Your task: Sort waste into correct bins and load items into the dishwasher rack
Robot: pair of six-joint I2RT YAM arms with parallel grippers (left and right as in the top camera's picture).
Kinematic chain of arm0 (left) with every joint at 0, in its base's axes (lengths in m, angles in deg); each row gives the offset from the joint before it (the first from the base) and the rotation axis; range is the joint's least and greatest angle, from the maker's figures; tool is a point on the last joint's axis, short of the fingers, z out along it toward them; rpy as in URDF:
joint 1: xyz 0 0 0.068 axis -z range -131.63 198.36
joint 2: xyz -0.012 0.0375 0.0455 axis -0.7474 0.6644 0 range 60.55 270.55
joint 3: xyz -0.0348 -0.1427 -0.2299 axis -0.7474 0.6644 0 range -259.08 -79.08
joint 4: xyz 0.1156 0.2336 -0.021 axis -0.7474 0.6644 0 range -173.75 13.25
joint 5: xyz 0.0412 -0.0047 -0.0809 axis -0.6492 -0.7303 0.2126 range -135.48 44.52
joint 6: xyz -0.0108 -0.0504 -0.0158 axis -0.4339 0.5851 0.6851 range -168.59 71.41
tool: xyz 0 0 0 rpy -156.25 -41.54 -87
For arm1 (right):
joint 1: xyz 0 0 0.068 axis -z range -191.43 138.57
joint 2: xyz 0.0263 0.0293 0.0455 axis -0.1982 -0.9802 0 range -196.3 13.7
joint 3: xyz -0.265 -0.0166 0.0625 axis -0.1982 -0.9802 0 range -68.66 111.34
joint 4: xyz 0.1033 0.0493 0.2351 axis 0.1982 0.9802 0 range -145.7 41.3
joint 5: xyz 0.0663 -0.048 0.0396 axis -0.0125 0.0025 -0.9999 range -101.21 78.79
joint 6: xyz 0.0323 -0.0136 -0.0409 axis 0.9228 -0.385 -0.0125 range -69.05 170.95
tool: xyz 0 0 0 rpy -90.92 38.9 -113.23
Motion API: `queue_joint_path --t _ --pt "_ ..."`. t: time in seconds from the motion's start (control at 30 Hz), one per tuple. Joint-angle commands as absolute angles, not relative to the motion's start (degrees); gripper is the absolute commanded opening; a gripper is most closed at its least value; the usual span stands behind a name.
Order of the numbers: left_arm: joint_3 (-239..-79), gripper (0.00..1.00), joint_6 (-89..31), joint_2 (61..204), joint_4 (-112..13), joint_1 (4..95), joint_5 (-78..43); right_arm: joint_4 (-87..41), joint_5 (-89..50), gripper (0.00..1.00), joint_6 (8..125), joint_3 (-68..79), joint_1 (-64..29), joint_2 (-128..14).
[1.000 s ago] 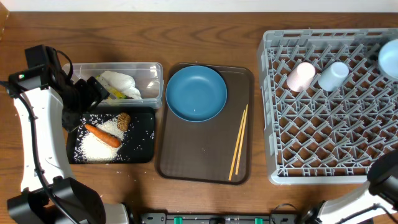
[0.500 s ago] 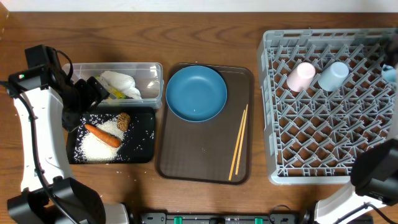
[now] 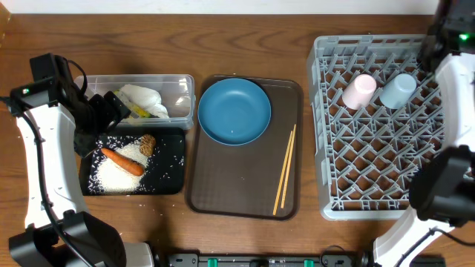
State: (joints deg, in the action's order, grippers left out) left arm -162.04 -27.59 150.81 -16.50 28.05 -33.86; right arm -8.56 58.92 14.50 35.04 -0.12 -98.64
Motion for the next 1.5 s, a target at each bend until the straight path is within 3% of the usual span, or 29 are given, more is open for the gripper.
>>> queue_joint_path --t 0.0,0.17,0.4,0.67,1.47 --pt "-162.08 0.98 -27.70 149.91 -16.33 27.74 -34.21 -8.74 62.92 0.01 9.17 31.72 -1.06 -101.70" --pt "-162.08 0.98 -27.68 149.91 -16.35 27.74 -34.21 -15.71 64.36 0.01 -3.03 24.20 -0.89 -103.34" --pt "-162.06 0.98 -27.68 149.91 -16.33 27.74 -34.21 -34.86 68.55 0.01 -26.19 15.98 -0.34 -103.49" --pt "-162.08 0.98 -27.68 149.91 -16.33 27.74 -34.21 -50.20 70.50 0.01 -36.99 15.98 -0.01 -103.47" --pt "-162.06 0.98 -27.68 149.91 -16.35 27.74 -34.21 -52.34 71.79 0.01 -35.16 15.94 2.04 -103.32"
